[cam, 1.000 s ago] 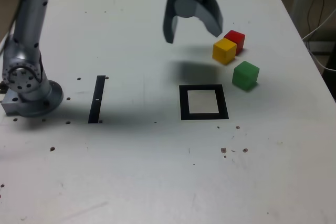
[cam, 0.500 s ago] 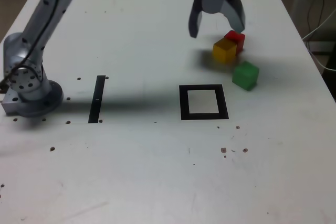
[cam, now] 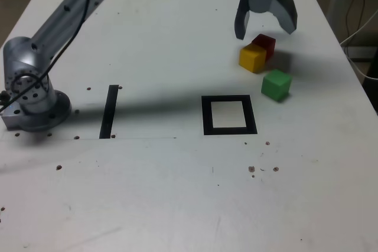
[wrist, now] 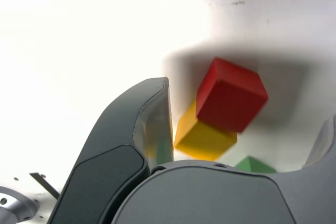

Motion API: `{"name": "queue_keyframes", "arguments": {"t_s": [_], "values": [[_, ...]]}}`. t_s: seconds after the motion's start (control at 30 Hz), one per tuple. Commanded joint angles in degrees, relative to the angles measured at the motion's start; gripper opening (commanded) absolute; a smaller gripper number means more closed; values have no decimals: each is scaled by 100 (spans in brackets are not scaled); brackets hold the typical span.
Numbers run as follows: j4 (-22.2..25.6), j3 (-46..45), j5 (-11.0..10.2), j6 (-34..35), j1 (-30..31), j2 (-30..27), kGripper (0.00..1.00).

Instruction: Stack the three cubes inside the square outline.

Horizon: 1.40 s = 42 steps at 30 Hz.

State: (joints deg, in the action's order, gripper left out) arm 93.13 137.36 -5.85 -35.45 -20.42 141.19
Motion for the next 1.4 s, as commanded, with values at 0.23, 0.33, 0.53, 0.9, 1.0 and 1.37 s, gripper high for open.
{"name": "queue_keyframes", "arguments": {"t_s": [0.23, 0.33, 0.53, 0.9, 1.0, 1.37], "values": [[65, 103, -24, -100, -100, 73, 99], [63, 101, -26, -249, -97, 88, 99], [3, 160, -51, -1237, -7, 132, 99], [-30, 221, -403, -1982, 125, 136, 98], [-34, 229, -461, -1983, 151, 151, 98], [-45, 349, -514, -1927, 203, 405, 90]]}}
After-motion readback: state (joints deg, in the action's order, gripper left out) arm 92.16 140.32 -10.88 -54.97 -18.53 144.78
